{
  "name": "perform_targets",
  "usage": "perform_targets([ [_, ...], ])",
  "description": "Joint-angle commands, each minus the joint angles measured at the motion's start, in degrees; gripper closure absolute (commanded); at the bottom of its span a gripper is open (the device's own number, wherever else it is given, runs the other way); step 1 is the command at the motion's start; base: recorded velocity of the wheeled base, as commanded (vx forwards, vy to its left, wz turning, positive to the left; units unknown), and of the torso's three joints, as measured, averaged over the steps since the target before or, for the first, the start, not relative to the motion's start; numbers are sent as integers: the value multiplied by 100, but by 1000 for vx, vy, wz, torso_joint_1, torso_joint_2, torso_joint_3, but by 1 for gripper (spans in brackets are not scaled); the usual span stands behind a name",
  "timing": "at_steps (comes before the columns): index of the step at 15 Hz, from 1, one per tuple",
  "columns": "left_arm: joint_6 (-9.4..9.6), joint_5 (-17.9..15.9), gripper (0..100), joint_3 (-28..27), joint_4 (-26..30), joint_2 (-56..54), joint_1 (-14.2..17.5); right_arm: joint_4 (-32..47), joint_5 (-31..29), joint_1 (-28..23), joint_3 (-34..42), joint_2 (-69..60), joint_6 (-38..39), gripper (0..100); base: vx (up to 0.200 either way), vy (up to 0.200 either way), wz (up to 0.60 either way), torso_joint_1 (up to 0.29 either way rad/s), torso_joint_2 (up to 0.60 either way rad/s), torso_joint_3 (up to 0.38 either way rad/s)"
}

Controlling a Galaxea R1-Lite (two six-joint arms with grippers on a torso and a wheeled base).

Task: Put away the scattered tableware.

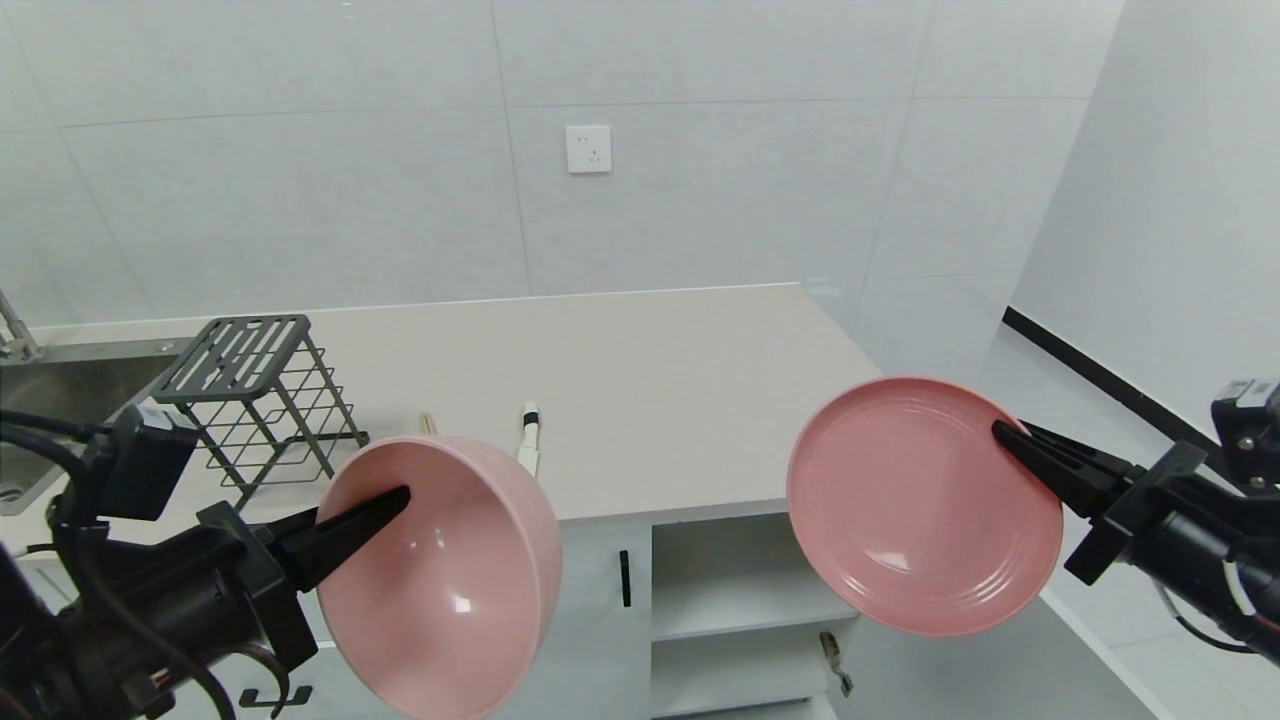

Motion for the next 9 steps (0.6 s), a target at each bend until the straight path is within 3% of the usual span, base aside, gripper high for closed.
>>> perform_targets([
  [1, -4, 1, 100, 6, -4, 8, 1, -8, 6, 8, 9, 5, -4, 100, 0, 0, 0, -183, 369, 178],
  [3, 49, -8, 100, 15, -4, 8, 1, -8, -3, 8, 9, 5, -4, 100, 0, 0, 0, -193, 386, 193],
  [6, 401, 1, 100, 103, 5, 25, 1, -8, 6, 0, 9, 5, -4, 100, 0, 0, 0, -232, 458, 222],
  [9, 436, 1, 100, 103, 5, 25, 1, -8, 6, 8, 26, 5, -4, 100, 0, 0, 0, -274, 549, 263],
])
